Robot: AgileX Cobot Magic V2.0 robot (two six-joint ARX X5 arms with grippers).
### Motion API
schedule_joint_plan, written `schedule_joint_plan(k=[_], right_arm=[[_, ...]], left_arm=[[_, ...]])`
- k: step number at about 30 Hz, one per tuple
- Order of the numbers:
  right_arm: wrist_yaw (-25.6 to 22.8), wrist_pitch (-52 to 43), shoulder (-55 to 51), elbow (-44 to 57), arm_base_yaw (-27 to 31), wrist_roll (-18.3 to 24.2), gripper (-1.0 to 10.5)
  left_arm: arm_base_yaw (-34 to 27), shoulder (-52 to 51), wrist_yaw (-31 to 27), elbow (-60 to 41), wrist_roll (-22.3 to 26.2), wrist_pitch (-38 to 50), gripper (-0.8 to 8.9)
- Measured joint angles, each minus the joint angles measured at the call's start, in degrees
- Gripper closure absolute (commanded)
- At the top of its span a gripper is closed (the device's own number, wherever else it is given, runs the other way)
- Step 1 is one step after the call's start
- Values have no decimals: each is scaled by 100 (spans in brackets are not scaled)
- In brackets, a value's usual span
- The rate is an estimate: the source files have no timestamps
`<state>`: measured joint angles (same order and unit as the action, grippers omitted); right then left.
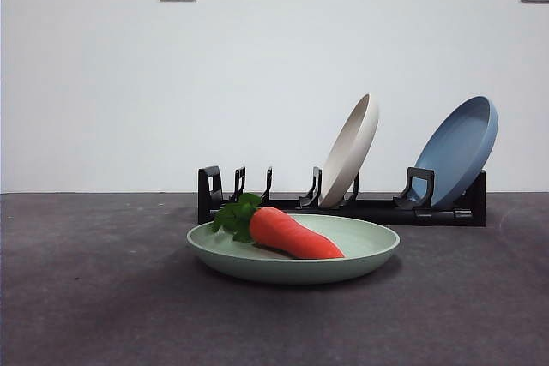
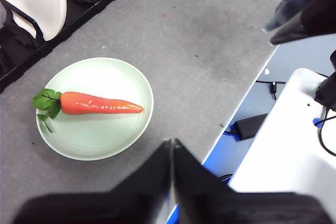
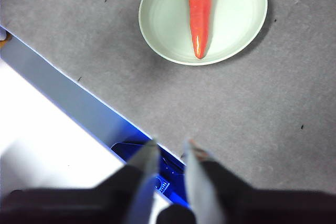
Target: Take the green plate from the plate rack,put the plate on the table,take the carrot from the table,put the carrot in the plate
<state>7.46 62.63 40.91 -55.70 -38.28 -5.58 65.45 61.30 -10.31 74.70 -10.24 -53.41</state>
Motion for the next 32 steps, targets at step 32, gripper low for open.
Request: schedule_joint_plan(k=[32], right_arm=[[-2,-4,0,0,0,2,946]], left_arm=[[-1602,-337,68,-28,1696,2072,817]])
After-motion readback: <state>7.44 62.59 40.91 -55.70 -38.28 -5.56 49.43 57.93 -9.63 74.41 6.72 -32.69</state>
